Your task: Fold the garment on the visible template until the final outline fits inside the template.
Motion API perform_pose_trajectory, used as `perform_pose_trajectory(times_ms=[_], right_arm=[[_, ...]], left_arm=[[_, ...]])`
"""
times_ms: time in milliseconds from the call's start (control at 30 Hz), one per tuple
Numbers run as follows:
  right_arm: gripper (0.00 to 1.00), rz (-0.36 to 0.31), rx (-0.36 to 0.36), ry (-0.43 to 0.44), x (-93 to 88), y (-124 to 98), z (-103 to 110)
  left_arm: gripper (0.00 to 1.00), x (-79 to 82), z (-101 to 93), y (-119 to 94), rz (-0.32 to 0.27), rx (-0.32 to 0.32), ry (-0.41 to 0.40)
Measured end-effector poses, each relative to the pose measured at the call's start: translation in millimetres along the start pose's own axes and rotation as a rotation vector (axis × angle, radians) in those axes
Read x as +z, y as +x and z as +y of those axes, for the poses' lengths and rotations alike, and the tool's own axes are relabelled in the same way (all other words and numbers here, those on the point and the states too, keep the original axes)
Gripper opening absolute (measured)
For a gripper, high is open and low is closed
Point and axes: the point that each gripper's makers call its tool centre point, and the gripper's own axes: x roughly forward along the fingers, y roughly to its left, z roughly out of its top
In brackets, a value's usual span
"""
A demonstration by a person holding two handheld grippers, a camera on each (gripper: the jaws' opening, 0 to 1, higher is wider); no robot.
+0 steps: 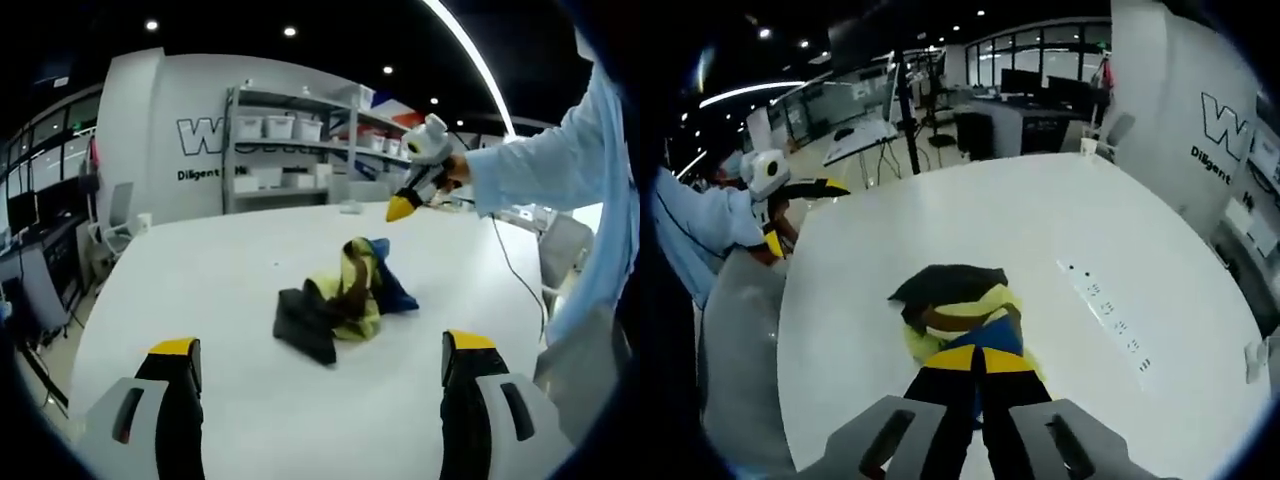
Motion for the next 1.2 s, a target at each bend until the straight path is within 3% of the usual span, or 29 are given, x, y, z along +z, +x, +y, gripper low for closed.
perform_pose_trajectory(times_ms=[133, 433, 1033, 1200], right_arm=[[0.0, -0.008, -0.012, 0.072, -4.2, 3, -6], [0.0, 0.013, -0.015, 0.095, -12.3, 12, -11], [0.0, 0.027, 0.009, 0.114, -13.0, 24, -16], [0.15, 0.031, 0.024, 0.147, -13.7, 28, -16]], left_arm=[[0.97, 3.5, -7.9, 4, -0.007, -0.018, 0.007], [0.97, 8.3, -1.7, -2, -0.014, -0.017, 0.025], [0.97, 2.0, 3.1, -5, -0.005, 0.004, 0.013], [0.97, -1.0, 5.5, -7, 0.0, 0.009, 0.01]])
